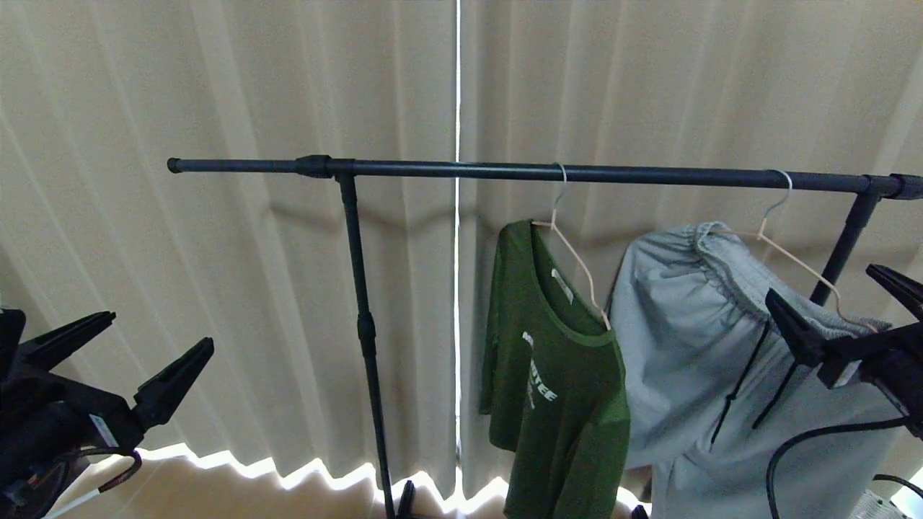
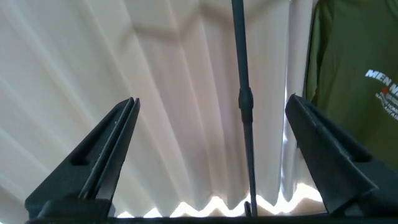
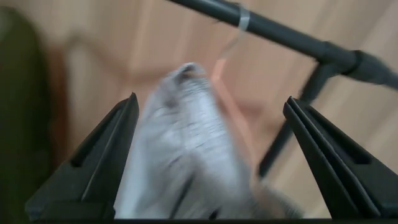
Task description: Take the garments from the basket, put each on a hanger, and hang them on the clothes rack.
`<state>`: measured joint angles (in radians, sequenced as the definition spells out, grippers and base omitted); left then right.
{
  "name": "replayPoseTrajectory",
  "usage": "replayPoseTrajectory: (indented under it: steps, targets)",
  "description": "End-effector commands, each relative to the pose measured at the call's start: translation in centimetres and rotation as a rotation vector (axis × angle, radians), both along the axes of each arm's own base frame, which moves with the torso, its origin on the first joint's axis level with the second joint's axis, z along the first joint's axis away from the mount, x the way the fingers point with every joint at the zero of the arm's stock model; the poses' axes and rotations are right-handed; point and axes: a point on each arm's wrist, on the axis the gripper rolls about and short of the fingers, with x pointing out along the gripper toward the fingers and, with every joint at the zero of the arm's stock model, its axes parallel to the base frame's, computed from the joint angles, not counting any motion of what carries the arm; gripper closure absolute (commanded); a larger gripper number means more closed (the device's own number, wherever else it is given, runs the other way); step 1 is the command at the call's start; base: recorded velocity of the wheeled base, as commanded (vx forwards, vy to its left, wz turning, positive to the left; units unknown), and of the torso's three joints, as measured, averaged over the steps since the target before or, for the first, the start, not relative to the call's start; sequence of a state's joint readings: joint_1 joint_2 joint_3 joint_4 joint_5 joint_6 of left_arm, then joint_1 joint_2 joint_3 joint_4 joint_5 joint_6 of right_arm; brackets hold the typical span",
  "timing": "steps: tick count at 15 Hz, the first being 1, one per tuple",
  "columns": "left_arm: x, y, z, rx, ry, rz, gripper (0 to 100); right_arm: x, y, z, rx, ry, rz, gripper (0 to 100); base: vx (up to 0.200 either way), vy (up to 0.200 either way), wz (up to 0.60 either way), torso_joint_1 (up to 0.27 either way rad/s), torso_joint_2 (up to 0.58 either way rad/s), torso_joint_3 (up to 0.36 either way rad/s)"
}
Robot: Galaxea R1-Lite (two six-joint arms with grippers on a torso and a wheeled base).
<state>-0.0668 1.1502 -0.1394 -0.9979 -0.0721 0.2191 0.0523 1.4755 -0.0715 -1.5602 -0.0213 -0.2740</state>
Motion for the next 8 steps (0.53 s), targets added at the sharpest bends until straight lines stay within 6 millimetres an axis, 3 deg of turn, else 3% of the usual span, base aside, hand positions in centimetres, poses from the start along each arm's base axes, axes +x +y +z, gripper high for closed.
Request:
replayPoseTrajectory:
  steps: [1, 5, 8]
  targets:
    - [-0.9, 0.6, -0.2, -0.023, -0.009, 0.042, 0, -2.6, 0.3, 0.4, 0.016, -0.047, 0.033, 0, 0.0, 0.0, 0.0, 0.0, 0.0, 0.0]
    - [-3.4, 2.8, -0.9, -0.079, -0.042, 0.242, 0, -4.4, 0.3, 1.2, 0.04, -0.08, 0.045, 0, 0.0, 0.0, 0.0, 0.0, 0.0, 0.0]
    - [-5.2, 2.8, -1.2, -0.133, -0.089, 0.281, 0, -5.5, 0.0, 1.4, 0.041, -0.077, 0.019, 0, 0.0, 0.0, 0.0, 0.0, 0.0, 0.0]
